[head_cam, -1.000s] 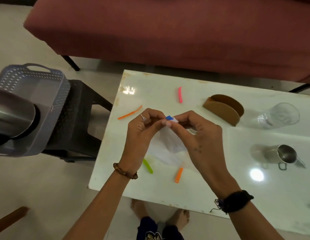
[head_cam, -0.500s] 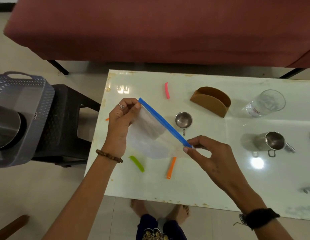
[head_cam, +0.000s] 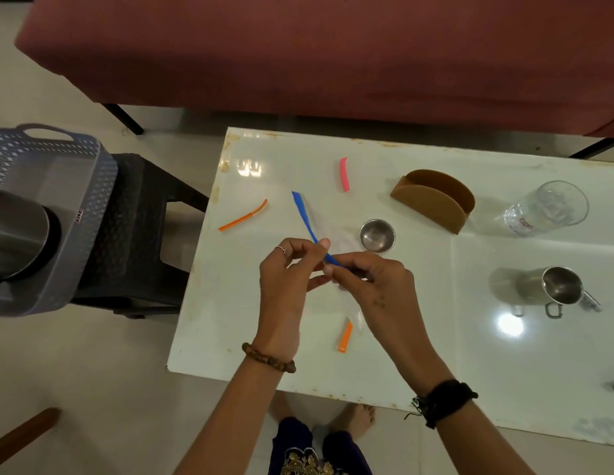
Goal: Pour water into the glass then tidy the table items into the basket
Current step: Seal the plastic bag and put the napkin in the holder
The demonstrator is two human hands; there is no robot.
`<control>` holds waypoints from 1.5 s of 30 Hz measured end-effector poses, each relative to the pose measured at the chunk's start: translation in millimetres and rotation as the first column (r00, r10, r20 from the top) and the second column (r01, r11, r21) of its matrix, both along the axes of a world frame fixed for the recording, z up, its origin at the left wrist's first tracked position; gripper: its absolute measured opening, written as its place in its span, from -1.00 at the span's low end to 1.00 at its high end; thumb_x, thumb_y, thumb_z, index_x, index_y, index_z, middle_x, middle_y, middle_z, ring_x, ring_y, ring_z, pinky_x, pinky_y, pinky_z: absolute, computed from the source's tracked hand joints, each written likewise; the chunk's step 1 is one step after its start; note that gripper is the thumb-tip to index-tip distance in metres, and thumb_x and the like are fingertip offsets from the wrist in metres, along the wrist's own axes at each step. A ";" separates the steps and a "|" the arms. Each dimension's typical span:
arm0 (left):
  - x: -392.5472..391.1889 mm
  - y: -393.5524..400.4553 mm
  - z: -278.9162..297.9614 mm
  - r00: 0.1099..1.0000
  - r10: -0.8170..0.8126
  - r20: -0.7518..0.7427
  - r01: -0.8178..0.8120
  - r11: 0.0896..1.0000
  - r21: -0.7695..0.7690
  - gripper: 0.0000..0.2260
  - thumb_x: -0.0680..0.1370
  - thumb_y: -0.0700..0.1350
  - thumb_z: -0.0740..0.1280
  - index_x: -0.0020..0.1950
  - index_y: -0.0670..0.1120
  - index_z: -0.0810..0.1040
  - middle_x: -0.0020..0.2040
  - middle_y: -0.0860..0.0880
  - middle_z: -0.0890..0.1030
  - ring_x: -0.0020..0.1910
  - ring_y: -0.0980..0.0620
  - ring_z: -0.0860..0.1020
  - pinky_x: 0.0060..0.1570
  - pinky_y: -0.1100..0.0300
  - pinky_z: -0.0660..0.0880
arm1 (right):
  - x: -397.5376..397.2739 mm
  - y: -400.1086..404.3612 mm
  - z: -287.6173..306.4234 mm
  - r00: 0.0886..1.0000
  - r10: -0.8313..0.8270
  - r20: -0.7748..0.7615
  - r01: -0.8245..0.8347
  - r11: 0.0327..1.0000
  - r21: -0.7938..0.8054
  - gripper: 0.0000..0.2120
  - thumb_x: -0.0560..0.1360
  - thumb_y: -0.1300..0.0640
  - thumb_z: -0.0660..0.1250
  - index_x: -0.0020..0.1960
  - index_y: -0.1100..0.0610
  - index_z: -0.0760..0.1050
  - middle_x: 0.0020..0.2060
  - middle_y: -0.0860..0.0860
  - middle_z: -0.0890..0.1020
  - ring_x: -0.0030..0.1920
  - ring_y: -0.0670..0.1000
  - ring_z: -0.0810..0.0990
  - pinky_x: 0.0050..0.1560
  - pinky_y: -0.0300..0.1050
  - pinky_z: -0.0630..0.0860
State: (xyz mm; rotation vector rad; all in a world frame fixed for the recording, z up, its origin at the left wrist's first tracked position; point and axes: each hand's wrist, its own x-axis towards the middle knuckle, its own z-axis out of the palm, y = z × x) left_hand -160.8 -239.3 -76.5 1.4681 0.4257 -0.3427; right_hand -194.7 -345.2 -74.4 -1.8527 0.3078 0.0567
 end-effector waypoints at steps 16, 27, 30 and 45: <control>-2.5 18.7 -6.6 0.995 0.053 -0.085 -0.073 0.963 -0.259 -0.94 0.47 -0.18 0.33 -0.12 -0.08 0.60 -0.16 -0.04 0.68 -0.15 0.04 0.65 -0.21 0.22 0.60 | 10.8 4.4 0.8 0.956 0.074 -0.284 0.101 0.826 0.555 -0.87 0.43 0.22 0.37 -0.15 0.05 0.67 -0.27 -0.06 0.72 -0.19 -0.11 0.67 -0.14 -0.36 0.55; -1.1 17.6 -6.2 0.992 0.123 0.023 -0.123 0.992 -0.010 -0.84 0.46 -0.33 0.31 -0.12 -0.07 0.54 -0.24 -0.13 0.64 -0.28 0.04 0.65 -0.20 0.17 0.64 | 5.8 1.6 1.7 0.999 -0.039 0.004 0.039 0.984 -0.174 -0.78 0.45 0.34 0.27 -0.13 0.04 0.55 -0.25 -0.02 0.56 -0.27 -0.11 0.54 -0.17 -0.44 0.47; -1.8 15.7 -5.3 0.990 0.098 0.103 -0.103 0.993 0.050 -0.79 0.46 -0.34 0.31 -0.16 -0.01 0.52 -0.26 -0.09 0.63 -0.32 0.13 0.64 -0.27 0.27 0.61 | 4.9 0.1 3.6 1.000 0.025 0.006 -0.018 0.857 -0.515 -0.74 0.51 0.29 0.21 0.13 0.11 0.57 -0.05 0.03 0.45 -0.20 -0.08 0.50 -0.15 -0.45 0.35; 5.3 40.0 -47.1 0.961 0.270 -0.060 -0.272 0.962 -0.022 -0.75 0.54 -0.02 0.25 0.21 0.05 0.46 0.10 0.14 0.53 0.13 0.18 0.47 0.05 0.32 0.39 | 23.9 -5.4 -4.8 0.976 -0.073 -0.206 0.133 0.946 0.296 -0.63 0.54 0.31 0.16 -0.25 0.07 0.67 -0.31 0.03 0.68 -0.19 0.06 0.66 -0.02 -0.03 0.62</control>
